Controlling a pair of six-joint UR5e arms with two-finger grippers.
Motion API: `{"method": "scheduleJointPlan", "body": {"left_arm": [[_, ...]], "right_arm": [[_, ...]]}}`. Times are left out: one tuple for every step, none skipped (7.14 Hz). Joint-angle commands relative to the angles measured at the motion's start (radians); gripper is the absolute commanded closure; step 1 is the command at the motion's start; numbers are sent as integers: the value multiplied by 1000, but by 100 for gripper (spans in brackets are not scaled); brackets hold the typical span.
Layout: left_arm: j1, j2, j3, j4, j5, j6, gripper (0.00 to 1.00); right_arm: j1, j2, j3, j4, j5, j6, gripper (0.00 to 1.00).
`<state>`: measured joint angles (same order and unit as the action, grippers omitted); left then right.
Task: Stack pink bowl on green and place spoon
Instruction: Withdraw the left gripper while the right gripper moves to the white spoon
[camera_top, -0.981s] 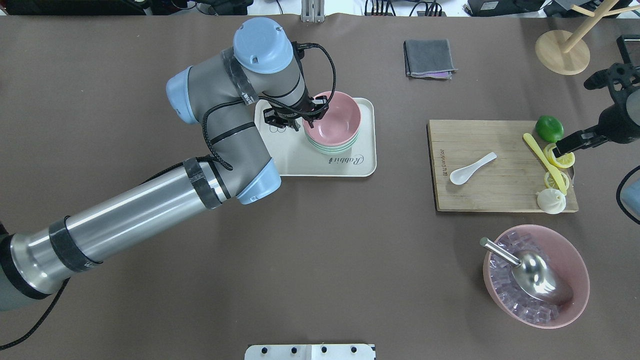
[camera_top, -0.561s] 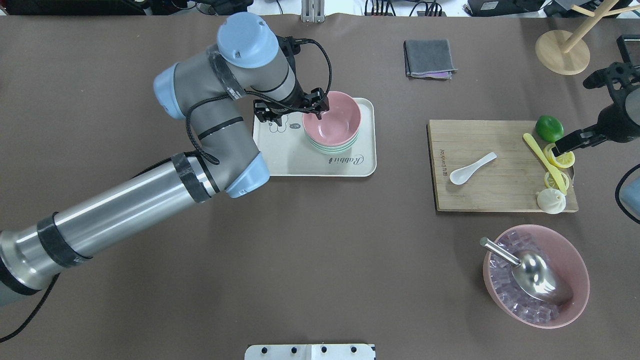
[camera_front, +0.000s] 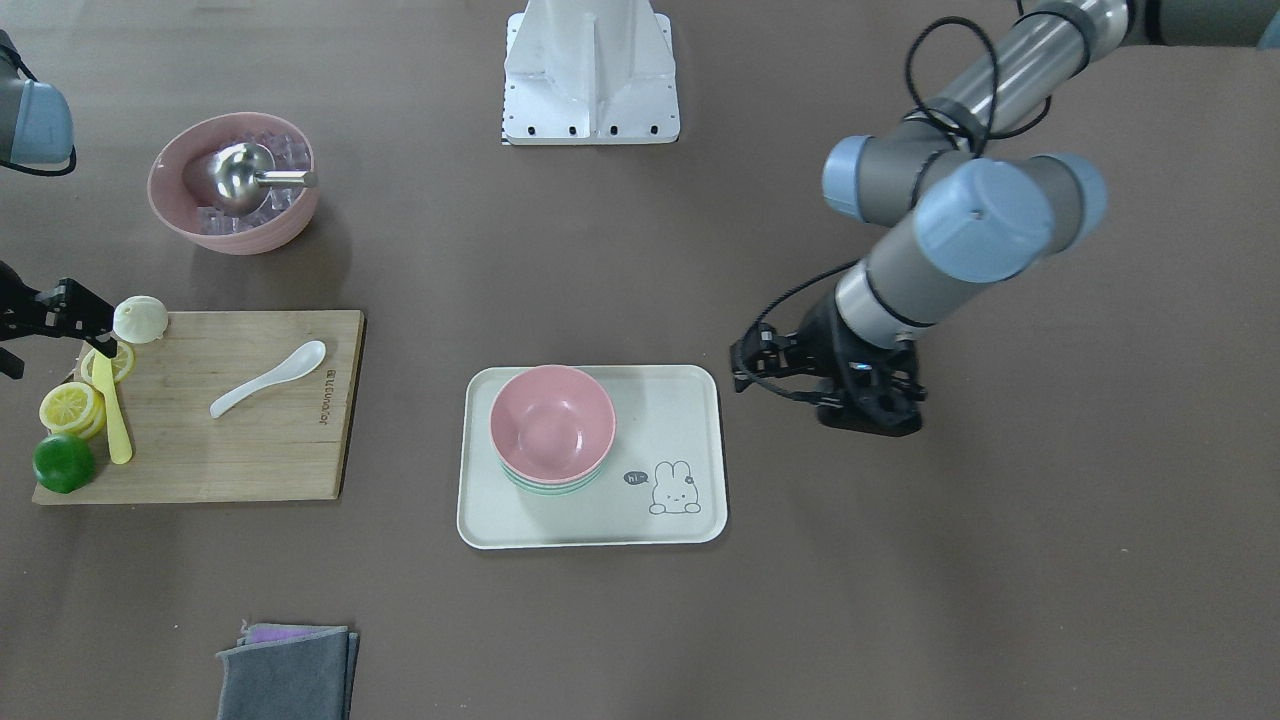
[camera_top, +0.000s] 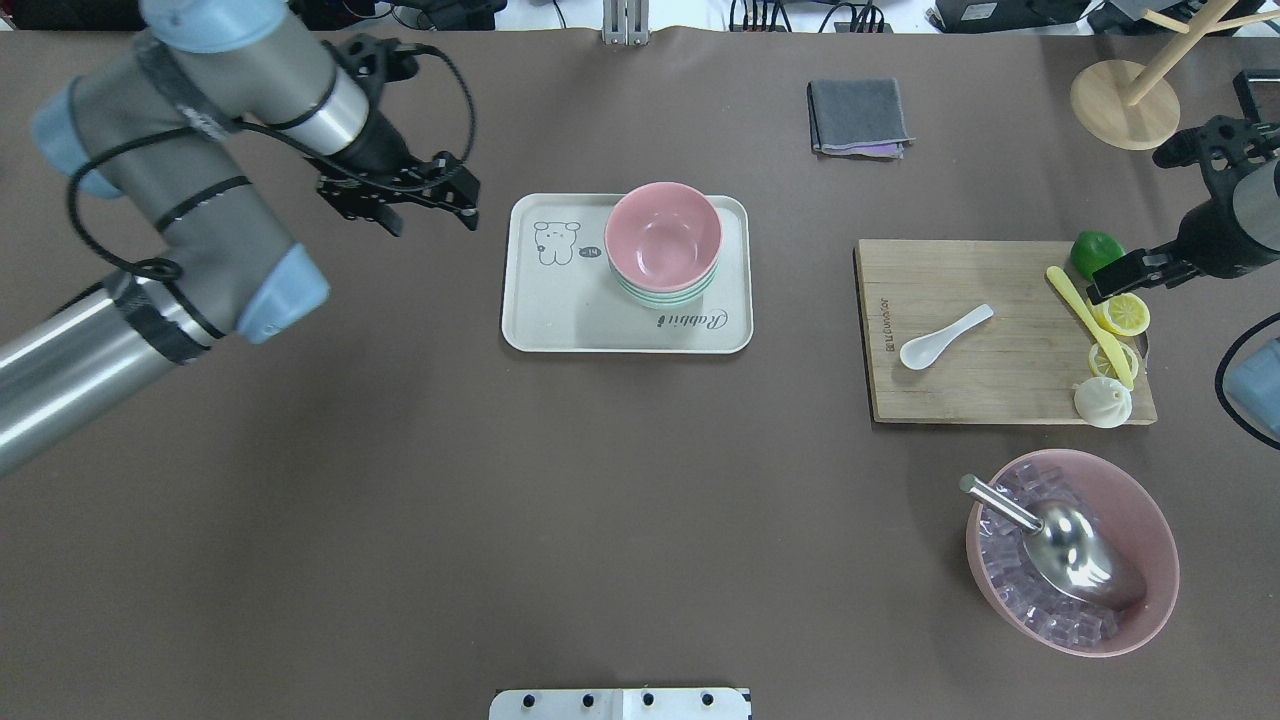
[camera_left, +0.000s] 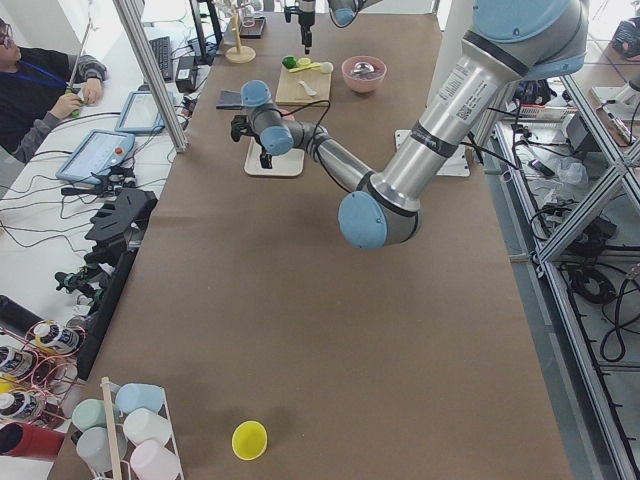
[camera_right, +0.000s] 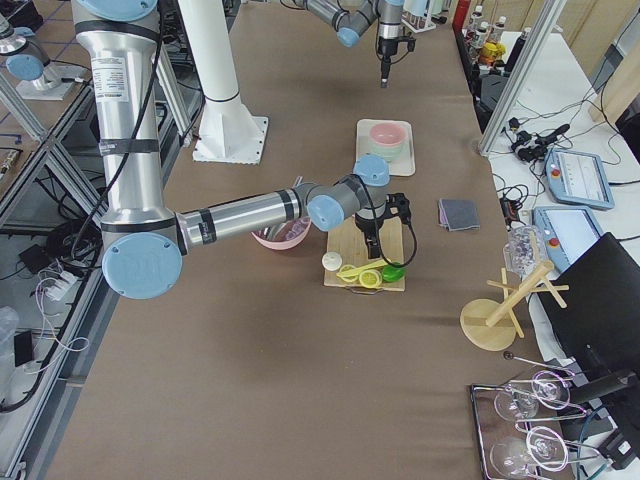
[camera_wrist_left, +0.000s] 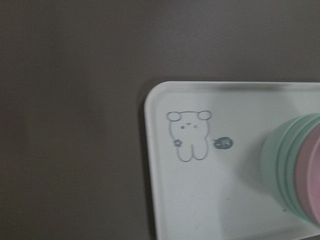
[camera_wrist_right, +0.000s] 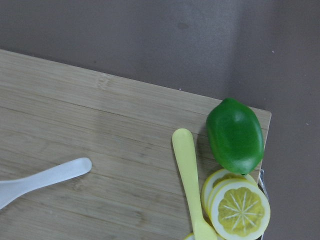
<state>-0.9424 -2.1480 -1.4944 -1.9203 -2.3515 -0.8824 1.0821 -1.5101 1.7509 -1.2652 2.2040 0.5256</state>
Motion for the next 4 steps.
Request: {"method": "scheduleJointPlan", "body": {"left_arm": [[-190,211,-32,0,-129,373,1],[-260,287,-24,1,-137,533,1],[-321,369,-23,1,-138,674,2],[-390,438,-12,9,-138,797,2]], "right_arm": [[-46,8,22,1,-50,232,1],[-66,8,38,1,-64,395,1],[-103,8,54,0,-101,538,2],[-152,27,56,0,-142,639,2]]}}
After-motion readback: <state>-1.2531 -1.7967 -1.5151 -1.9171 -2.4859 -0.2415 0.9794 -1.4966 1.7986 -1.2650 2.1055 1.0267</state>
